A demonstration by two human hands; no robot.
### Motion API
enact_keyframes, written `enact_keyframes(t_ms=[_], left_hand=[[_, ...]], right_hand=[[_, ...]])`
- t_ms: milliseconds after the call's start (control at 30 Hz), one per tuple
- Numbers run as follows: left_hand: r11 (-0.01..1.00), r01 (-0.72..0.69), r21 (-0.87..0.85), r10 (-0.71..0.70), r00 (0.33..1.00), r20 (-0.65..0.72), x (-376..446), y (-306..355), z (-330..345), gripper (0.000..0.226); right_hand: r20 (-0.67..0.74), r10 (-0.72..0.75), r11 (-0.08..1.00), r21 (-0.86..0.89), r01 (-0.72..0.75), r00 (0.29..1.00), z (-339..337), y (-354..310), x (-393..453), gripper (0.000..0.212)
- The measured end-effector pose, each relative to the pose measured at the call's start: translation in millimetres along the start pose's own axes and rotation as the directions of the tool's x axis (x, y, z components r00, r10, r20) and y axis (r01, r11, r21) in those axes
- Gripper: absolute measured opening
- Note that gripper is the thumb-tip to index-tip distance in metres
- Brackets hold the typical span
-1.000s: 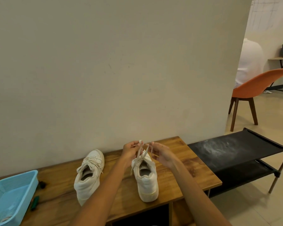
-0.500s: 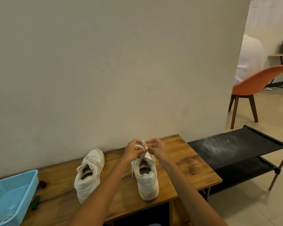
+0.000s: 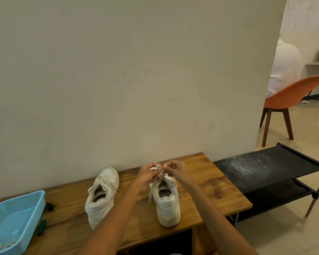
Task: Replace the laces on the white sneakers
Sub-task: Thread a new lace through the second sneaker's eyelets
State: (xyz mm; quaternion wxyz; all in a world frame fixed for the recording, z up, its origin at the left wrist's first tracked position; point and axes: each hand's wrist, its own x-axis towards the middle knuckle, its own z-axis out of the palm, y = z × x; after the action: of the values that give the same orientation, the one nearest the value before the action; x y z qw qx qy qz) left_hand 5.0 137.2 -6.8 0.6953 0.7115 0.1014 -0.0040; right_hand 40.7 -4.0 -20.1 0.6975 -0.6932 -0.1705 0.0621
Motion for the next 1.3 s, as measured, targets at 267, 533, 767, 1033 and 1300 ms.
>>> enact_keyframes(t_ms=[267,533,767,1033,1300], left_hand=[[0.945,-0.143,0.294,0.167,0.985,-0.055,-2,10,1,0.021],[0.82,-0.227,0.525,0.351,0.925,-0.148,-3,6,3,0.016],[0.664,-0.271,0.697,0.466,0.879,-0.103,-3,9,12,0.008],[0.723,-0.137,0.677,0.341,0.923,-0.178,4,5,5,0.011],[0.97,0.231,0.077,-0.216,0.962,-0.168,8,12,6,0.01]], right_hand=[[-0.111,0.006,0.98,-0.197,-0.028,0.994,10,9,5,0.018],[-0.11,0.052,0.994,-0.087,-0.062,0.993,10,3,0,0.007],[0.046,0.024,0.851,-0.526,0.004,0.999,2,-2,7,0.017],[0.079,-0.032,0.706,-0.703,0.078,0.996,8,-1,10,0.021],[0.091,-0.295,0.651,-0.71,0.27,0.951,1,4,2,0.017]])
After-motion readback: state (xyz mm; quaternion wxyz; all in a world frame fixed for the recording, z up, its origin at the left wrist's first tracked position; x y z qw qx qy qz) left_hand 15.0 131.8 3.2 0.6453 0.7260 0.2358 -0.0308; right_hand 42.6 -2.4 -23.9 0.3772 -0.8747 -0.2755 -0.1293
